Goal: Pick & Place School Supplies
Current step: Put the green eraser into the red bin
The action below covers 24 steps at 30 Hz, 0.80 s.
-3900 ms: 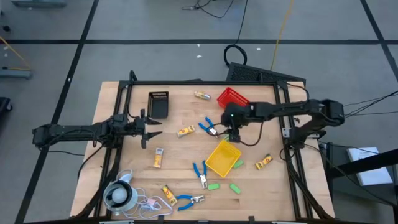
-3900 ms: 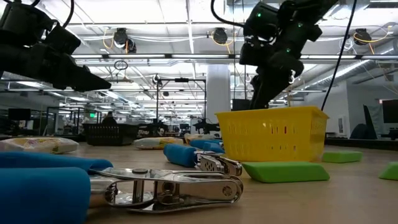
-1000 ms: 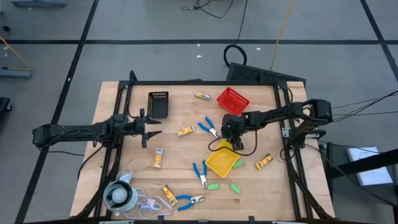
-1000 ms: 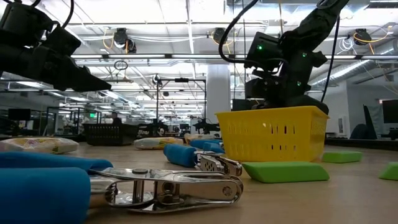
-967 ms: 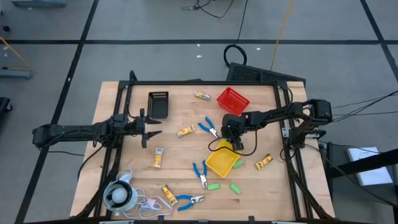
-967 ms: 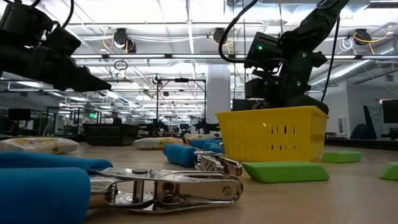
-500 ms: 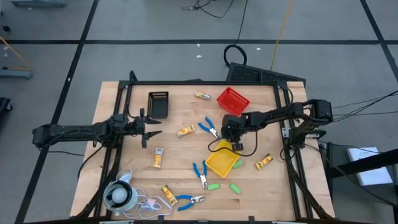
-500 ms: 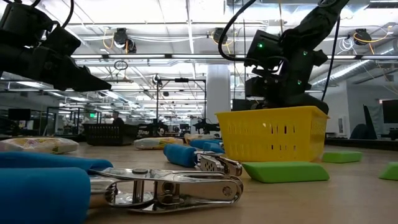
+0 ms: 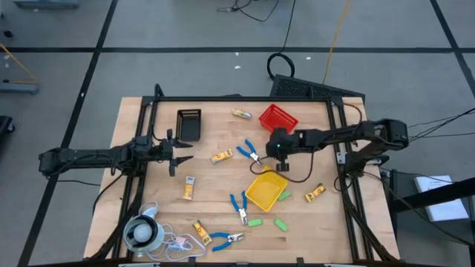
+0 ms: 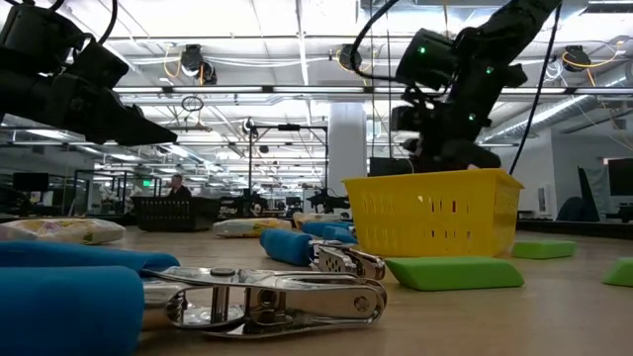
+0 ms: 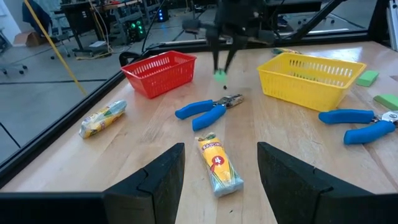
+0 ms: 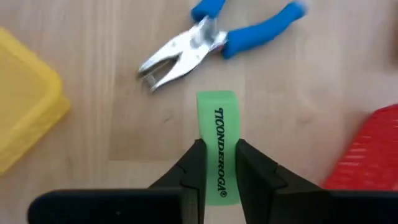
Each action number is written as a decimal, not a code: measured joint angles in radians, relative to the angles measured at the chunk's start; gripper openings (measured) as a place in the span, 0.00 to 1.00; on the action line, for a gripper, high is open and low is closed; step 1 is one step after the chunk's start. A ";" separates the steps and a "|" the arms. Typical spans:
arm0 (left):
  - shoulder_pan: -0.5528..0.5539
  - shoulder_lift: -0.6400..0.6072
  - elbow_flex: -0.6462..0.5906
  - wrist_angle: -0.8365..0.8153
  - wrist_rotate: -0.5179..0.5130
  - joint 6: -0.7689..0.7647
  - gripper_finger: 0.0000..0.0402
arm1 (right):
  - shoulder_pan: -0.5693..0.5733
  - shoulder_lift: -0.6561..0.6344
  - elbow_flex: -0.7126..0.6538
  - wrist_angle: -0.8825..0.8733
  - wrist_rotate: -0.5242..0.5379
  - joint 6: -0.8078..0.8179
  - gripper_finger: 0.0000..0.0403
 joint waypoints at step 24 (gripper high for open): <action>0.000 0.000 0.000 0.000 0.000 -0.003 0.51 | -0.340 -0.093 0.003 -0.020 0.047 -0.093 0.12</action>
